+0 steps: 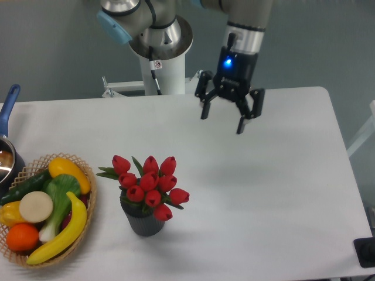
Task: Pick up the flowers from the vase
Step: 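Move the open gripper down toward the red tulip bouquet stems, then close the gripper around the tulip stems just below the blooms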
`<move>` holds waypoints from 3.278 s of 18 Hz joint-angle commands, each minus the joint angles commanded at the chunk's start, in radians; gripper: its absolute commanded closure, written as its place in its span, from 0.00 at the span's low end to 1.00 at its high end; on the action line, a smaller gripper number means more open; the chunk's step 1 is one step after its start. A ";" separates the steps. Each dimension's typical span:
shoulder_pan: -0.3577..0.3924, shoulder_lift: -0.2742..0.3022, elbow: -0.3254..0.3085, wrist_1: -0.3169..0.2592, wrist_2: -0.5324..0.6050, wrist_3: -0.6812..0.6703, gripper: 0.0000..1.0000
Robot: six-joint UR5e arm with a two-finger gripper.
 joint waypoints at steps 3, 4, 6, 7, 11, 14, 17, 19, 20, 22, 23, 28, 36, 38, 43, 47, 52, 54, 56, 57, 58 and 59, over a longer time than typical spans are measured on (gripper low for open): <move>-0.009 -0.026 0.000 0.002 -0.042 -0.002 0.00; -0.020 -0.038 0.000 0.002 -0.042 0.000 0.00; -0.028 -0.061 -0.008 0.008 -0.053 0.011 0.00; -0.034 -0.072 -0.005 0.009 -0.078 0.012 0.00; -0.076 -0.118 0.011 0.015 -0.113 0.018 0.00; -0.109 -0.149 0.020 0.035 -0.116 0.031 0.00; -0.130 -0.172 0.023 0.060 -0.116 0.034 0.00; -0.133 -0.175 0.026 0.061 -0.116 0.032 0.00; -0.135 -0.183 0.026 0.061 -0.119 0.032 0.00; -0.143 -0.190 0.037 0.063 -0.120 0.032 0.00; -0.152 -0.198 0.046 0.063 -0.120 0.032 0.00; -0.178 -0.236 0.061 0.081 -0.120 0.032 0.00; -0.199 -0.261 0.081 0.097 -0.120 0.032 0.00; -0.206 -0.272 0.089 0.097 -0.122 0.032 0.00; -0.225 -0.299 0.109 0.097 -0.123 0.031 0.00; -0.227 -0.310 0.112 0.103 -0.143 0.031 0.00; -0.227 -0.322 0.114 0.104 -0.174 0.032 0.00; -0.227 -0.324 0.115 0.104 -0.175 0.032 0.00; -0.227 -0.328 0.115 0.104 -0.175 0.032 0.00; -0.227 -0.331 0.120 0.104 -0.175 0.032 0.00; -0.227 -0.332 0.121 0.104 -0.177 0.032 0.00; -0.227 -0.333 0.123 0.104 -0.178 0.032 0.00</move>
